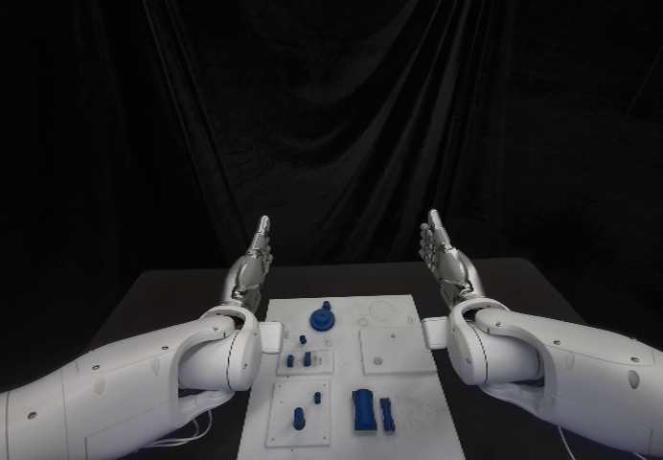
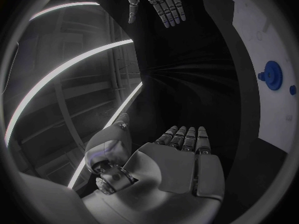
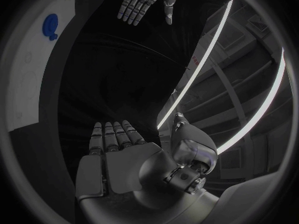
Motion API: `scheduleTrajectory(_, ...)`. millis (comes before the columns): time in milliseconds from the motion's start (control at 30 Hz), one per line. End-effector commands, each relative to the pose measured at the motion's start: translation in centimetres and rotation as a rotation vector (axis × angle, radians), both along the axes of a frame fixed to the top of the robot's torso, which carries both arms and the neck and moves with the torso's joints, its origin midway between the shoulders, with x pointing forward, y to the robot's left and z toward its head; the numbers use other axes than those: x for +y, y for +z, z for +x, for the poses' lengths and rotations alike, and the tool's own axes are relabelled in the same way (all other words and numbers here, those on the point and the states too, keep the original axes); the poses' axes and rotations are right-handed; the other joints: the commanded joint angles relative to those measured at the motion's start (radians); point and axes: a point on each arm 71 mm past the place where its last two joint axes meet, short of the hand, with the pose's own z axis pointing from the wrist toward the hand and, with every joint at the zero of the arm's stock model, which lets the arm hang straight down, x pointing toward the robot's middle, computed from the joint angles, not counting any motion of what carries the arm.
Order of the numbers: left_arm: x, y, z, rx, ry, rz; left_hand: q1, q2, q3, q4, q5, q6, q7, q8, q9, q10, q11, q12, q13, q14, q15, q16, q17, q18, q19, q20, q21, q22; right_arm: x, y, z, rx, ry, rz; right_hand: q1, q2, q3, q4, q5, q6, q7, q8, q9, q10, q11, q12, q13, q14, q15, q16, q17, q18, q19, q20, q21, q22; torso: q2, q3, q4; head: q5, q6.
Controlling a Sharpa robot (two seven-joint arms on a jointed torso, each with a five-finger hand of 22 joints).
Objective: Assemble the parts on the task board
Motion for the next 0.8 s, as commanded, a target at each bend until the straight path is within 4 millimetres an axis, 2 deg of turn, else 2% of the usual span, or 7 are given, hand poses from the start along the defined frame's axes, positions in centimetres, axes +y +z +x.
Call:
scheduleTrajectory(33,0.12,0.01,0.01,0.014,0.036,0.003,-0.093,-0.006,0.003,-0.014,-0.035,0.0,0.007,-0.005,-0.001,0.001,-0.007,-0.006,-0.001,0.003,-0.007,-0.004,-0.002,-0.021,0.001,-0.009,-0.003,-0.001,-0.04,-0.25,0.09,0.027,-0.017,0.085,-0.077,0.003,0.0,-0.019,-0.011,-0.044,0.001,-0.007,-0.019,-0.037,-0.001,-0.02,-0.018,-0.041,-0.002,-0.007,-0.001,-0.015,-0.104,-0.005,-0.006,-0.103,0.0,0.0003,-0.0003,0.0,0.0)
scheduleTrajectory(67,0.12,0.01,0.01,0.014,0.036,0.003,-0.099,-0.006,0.003,-0.014,-0.105,0.0,0.007,-0.005,-0.001,0.001,-0.007,-0.006,-0.001,0.003,-0.007,-0.004,-0.002,-0.021,0.001,-0.009,-0.003,-0.001,-0.03,-0.25,0.1,0.027,-0.017,0.086,-0.084,0.003,0.0,-0.019,-0.011,-0.047,0.001,-0.007,-0.019,-0.038,-0.001,-0.02,-0.018,-0.042,-0.002,-0.007,-0.001,-0.015,-0.104,-0.005,-0.006,-0.103,0.0,0.0003,-0.0003,0.0,0.0)
scheduleTrajectory(233,0.12,0.01,0.01,0.014,0.036,0.003,-0.13,-0.006,0.003,-0.014,-0.105,0.0,0.007,-0.005,-0.001,0.001,-0.007,-0.006,-0.001,0.003,-0.007,-0.004,-0.002,-0.021,0.001,-0.009,-0.003,-0.001,-0.03,-0.25,0.1,0.027,-0.017,0.086,-0.109,0.003,0.0,-0.019,-0.011,-0.06,0.001,-0.007,-0.019,-0.111,-0.001,-0.02,-0.018,-0.125,-0.002,-0.007,-0.001,-0.015,-0.104,-0.005,-0.006,-0.103,0.0,0.0003,-0.0003,0.0,0.0)
scheduleTrajectory(267,0.12,0.01,0.01,0.014,0.036,0.003,-0.139,-0.006,0.003,-0.014,-0.105,0.0,0.007,-0.005,-0.001,0.001,-0.007,-0.006,-0.001,0.003,-0.007,-0.004,-0.002,-0.021,0.001,-0.009,-0.003,-0.001,-0.03,-0.25,0.1,0.027,-0.017,0.086,-0.114,0.003,0.0,-0.019,-0.011,-0.135,0.001,-0.007,-0.019,-0.111,-0.001,-0.02,-0.018,-0.125,-0.002,-0.007,-0.001,-0.015,-0.104,-0.005,-0.006,-0.103,0.0,0.0003,-0.0003,0.0,0.0)
scheduleTrajectory(500,0.12,0.01,0.01,0.014,0.036,0.003,-0.189,-0.006,0.003,-0.014,-0.105,0.0,0.007,-0.005,-0.001,0.001,-0.007,-0.006,-0.001,0.003,-0.007,-0.004,-0.002,-0.021,0.001,-0.009,-0.003,-0.001,-0.03,-0.25,0.1,0.027,-0.017,0.086,-0.147,0.003,0.0,-0.019,-0.011,-0.135,0.001,-0.007,-0.019,-0.111,-0.001,-0.02,-0.018,-0.125,-0.002,-0.007,-0.001,-0.015,-0.104,-0.005,-0.006,-0.103,0.0,0.0003,-0.0003,0.0,0.0)
scheduleTrajectory(533,0.12,0.01,0.01,0.014,0.036,0.003,-0.212,-0.006,0.003,-0.014,-0.105,0.0,0.007,-0.005,-0.001,0.001,-0.007,-0.006,-0.001,0.003,-0.007,-0.004,-0.002,-0.021,0.001,-0.009,-0.003,-0.001,-0.03,-0.25,0.1,0.027,-0.017,0.086,-0.237,0.003,0.0,-0.019,-0.011,-0.135,0.001,-0.007,-0.019,-0.111,-0.001,-0.02,-0.018,-0.125,-0.002,-0.007,-0.001,-0.015,-0.104,-0.005,-0.006,-0.103,0.0,0.0003,-0.0003,0.0,0.0)
scheduleTrajectory(800,0.12,0.01,0.01,0.014,0.036,0.003,-0.283,-0.006,0.003,-0.014,-0.105,0.0,0.007,-0.005,-0.001,0.001,-0.007,-0.006,-0.001,0.003,-0.007,-0.004,-0.002,-0.021,0.001,-0.009,-0.003,-0.001,-0.03,-0.25,0.1,0.027,-0.017,0.086,-0.237,0.003,0.0,-0.019,-0.011,-0.135,0.001,-0.007,-0.019,-0.111,-0.001,-0.02,-0.018,-0.125,-0.002,-0.007,-0.001,-0.015,-0.104,-0.005,-0.006,-0.103,0.0,0.0003,-0.0003,0.0,0.0)
